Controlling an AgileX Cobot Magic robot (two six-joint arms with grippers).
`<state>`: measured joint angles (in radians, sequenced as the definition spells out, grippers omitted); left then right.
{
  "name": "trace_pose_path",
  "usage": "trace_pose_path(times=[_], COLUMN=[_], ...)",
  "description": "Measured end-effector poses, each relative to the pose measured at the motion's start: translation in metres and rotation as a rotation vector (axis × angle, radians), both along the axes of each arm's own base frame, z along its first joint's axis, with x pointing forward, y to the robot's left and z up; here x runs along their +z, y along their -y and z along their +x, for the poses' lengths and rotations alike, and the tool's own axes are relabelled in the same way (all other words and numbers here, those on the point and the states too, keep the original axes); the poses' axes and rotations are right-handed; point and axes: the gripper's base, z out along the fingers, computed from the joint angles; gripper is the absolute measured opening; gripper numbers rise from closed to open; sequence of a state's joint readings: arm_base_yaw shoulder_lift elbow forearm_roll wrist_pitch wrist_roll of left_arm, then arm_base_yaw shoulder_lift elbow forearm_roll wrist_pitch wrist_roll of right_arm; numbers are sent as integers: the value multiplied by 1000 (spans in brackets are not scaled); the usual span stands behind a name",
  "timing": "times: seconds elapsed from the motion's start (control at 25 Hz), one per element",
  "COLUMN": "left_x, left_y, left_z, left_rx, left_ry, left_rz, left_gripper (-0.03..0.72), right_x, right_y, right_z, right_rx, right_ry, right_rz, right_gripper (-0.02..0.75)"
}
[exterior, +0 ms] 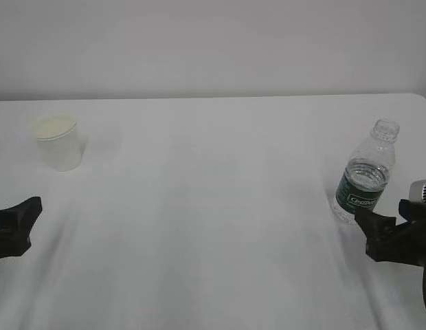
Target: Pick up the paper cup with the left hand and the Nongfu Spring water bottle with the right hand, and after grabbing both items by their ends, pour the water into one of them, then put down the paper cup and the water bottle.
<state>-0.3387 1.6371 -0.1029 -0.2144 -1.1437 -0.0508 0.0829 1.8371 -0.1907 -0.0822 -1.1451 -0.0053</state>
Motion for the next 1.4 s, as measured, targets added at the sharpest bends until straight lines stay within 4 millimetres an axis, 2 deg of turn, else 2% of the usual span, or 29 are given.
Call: trace_pose_path(times=[0.4, 0.72, 1.16, 1.4], left_x=[5, 5, 5, 5], left_y=[3, 3, 3, 3], left_z=[9, 9, 9, 9], left_rx=[2, 2, 2, 2], left_ry=[31, 31, 31, 31], left_rz=[-11, -11, -11, -11], left_gripper=[589, 589, 588, 588], right_x=[3, -9, -8, -16], right_y=[-1, -2, -3, -4], right_z=[12, 22, 39, 48], right_rx=[0, 0, 0, 0], right_ry=[36, 5, 46, 37], right_rz=[3, 0, 4, 3], right_gripper=[594, 594, 594, 594])
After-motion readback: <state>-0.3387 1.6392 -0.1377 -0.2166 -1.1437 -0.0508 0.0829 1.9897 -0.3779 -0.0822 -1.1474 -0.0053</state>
